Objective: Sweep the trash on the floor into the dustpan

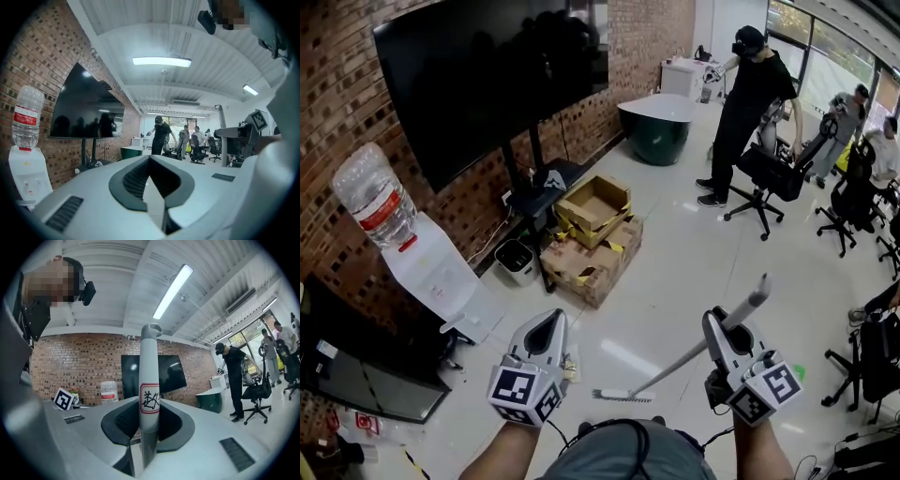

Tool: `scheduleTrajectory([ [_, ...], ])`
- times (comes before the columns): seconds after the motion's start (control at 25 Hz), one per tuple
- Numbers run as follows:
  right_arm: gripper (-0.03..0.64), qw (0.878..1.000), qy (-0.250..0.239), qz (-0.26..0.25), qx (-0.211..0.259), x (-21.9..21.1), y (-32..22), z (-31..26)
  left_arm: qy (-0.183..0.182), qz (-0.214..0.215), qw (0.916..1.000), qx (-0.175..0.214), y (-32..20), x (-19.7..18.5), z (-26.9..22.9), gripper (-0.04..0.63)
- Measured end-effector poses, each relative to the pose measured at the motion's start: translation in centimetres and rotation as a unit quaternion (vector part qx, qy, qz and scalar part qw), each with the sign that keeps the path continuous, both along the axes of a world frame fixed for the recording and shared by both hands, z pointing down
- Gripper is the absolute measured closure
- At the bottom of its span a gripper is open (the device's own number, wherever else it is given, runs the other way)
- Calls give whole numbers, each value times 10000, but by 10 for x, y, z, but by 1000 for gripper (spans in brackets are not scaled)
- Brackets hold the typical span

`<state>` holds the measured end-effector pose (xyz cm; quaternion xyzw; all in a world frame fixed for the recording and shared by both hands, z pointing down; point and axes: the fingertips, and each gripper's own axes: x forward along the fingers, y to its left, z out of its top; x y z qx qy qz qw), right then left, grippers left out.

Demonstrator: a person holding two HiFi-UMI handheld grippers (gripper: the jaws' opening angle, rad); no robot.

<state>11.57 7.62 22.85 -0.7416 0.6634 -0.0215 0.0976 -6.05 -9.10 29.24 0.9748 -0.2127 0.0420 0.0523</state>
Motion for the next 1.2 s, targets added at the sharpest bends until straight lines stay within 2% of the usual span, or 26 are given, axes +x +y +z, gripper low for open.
scheduleTrajectory([
  [0.24, 548, 9981, 255, -538, -147, -9, 13, 2, -65, -95, 9999, 125, 25, 18, -9, 588],
  [0.4, 548, 9971, 410, -571, -295, -7, 16, 3, -79, -163, 9997, 138, 34, 19, -18, 588],
  [0.68, 547, 9975, 499, -330, -382, 25, 30, 7, -145, -182, 9997, 46, 47, 25, -15, 588],
  [0.96, 547, 9990, 402, 70, -179, 60, 45, -1, -174, -150, 9997, 44, 55, 28, -13, 589],
  [1.2, 546, 9993, 343, 98, -113, 71, 49, -4, -195, -135, 9997, -4, 57, 33, -12, 588],
])
